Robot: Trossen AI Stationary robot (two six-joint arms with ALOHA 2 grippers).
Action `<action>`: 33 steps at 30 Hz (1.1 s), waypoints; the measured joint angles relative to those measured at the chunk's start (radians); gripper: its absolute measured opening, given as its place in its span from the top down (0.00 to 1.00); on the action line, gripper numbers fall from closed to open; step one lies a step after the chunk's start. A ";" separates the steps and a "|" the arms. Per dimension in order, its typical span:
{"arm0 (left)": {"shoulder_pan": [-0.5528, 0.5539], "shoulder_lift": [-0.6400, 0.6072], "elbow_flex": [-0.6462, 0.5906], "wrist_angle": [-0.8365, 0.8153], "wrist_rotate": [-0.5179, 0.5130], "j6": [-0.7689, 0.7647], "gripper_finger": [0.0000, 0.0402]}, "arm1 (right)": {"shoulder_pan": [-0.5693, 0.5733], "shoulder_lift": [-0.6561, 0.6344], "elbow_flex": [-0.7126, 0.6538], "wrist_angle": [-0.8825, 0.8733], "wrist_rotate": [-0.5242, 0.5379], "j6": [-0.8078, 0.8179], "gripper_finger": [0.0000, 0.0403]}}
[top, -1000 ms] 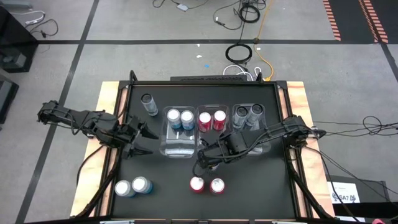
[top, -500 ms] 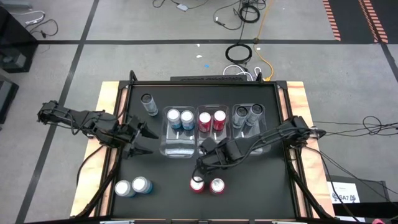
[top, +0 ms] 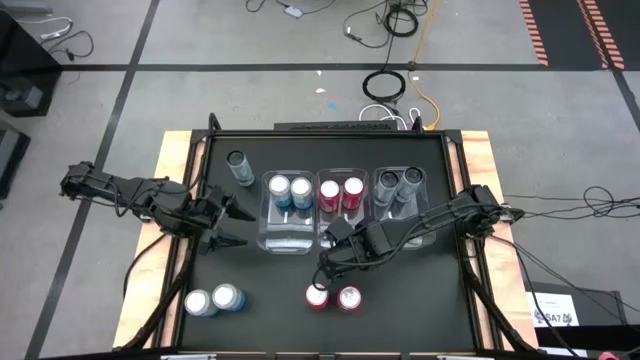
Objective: Sort soda cans
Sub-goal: Put the white-blue soda can into the right transparent bin
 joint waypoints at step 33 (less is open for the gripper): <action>0.000 0.000 0.000 0.000 0.000 0.000 0.04 | -0.013 -0.015 -0.111 0.119 -0.174 -0.029 0.22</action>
